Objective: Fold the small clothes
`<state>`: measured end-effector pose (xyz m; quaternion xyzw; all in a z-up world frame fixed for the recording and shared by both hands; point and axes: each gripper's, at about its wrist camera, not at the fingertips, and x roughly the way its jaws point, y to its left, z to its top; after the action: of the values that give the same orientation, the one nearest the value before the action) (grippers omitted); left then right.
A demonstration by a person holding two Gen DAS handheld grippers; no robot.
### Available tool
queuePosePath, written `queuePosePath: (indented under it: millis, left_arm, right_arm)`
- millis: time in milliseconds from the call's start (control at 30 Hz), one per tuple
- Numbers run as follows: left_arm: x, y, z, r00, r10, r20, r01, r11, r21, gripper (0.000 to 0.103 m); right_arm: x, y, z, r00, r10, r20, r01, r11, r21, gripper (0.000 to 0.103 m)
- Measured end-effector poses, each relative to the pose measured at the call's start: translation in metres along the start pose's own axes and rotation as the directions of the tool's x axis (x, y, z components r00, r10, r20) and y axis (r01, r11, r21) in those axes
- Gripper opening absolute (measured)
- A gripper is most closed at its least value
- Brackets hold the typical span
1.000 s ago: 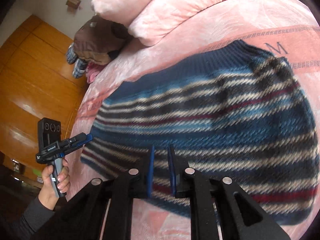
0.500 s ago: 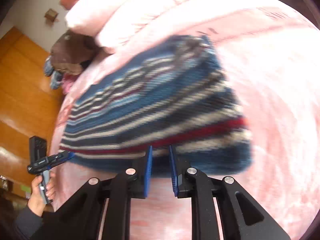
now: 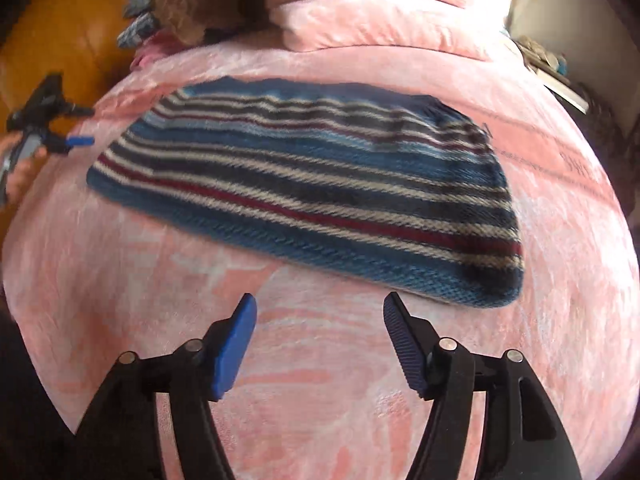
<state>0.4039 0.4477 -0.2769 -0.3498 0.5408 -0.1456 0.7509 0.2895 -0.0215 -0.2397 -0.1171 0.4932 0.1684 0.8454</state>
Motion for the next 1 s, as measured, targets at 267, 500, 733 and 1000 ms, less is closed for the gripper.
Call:
queuePosePath:
  millis: [267,500,733,1000]
  left_arm:
    - [0.055,-0.002,0.031,0.993,-0.028,-0.114,0.028,1.0,0.002,0.074]
    - [0.101,-0.007,0.053,0.986,-0.062,-0.153,0.064,0.998,0.009,0.074]
    - [0.125,-0.006,0.075,0.976,-0.134,-0.171,0.138,0.99,0.009,0.074]
    - [0.136,-0.01,0.093,0.964,-0.175,-0.199,0.182,0.983,0.021,0.079]
  right_arm:
    - [0.031,0.156,-0.004,0.984,-0.096,0.149,0.145,0.921,-0.362,0.072]
    - [0.07,0.218,0.026,0.968,-0.093,0.232,0.197,0.855,-0.48,0.072]
    - [0.089,0.239,0.052,0.966,-0.063,0.249,0.179,0.86,-0.477,0.072]
    - [0.101,0.248,0.068,0.959,-0.053,0.279,0.188,0.856,-0.482,0.073]
